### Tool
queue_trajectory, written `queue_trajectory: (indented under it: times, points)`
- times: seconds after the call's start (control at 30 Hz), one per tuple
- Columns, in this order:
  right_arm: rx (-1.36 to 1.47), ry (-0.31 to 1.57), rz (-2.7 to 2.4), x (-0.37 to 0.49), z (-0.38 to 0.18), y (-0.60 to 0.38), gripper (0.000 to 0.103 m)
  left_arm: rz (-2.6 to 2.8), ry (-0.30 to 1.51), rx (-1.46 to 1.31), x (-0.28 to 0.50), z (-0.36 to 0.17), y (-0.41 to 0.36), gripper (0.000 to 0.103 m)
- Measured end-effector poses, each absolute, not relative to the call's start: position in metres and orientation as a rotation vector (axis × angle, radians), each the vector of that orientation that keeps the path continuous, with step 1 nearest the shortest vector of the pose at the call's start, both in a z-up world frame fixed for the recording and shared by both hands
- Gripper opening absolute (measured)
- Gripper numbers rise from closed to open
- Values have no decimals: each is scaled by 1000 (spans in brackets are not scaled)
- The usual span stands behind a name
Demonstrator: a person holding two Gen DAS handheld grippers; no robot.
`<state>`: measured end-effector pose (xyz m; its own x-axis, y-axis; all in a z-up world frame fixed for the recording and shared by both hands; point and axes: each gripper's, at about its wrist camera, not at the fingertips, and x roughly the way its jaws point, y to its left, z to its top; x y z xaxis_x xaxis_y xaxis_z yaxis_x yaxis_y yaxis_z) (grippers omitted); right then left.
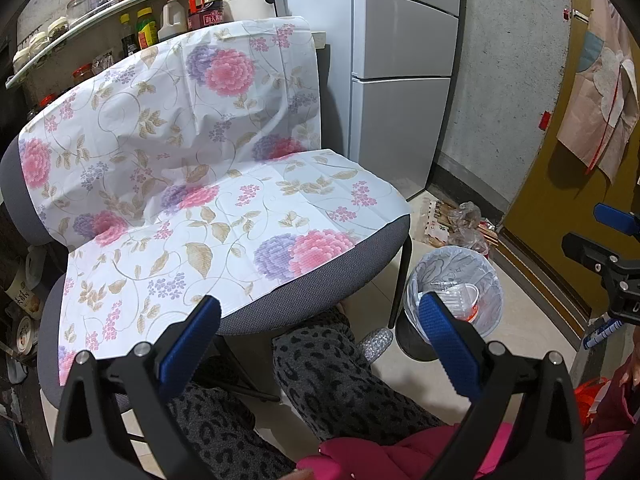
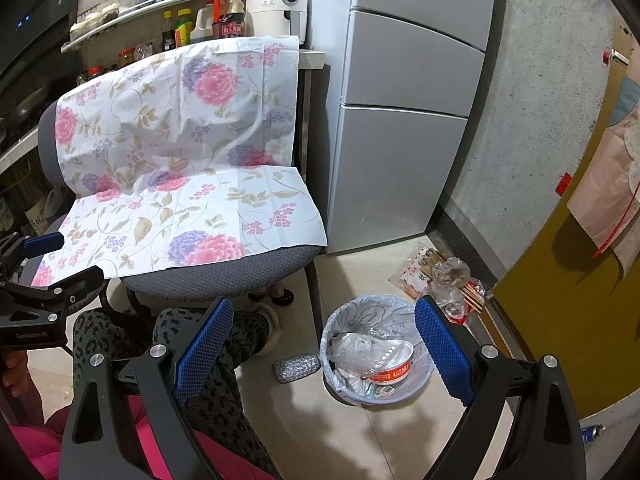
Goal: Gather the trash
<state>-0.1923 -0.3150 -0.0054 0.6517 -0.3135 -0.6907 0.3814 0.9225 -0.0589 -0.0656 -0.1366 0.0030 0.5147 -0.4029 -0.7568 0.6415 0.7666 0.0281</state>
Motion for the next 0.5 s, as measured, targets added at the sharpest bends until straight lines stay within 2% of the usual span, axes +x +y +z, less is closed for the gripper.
queue_trajectory:
  times: [0.5]
  points:
    - [94,766,-393,-192,-5,-315,92,-639,796,313,-68,7,-137,96]
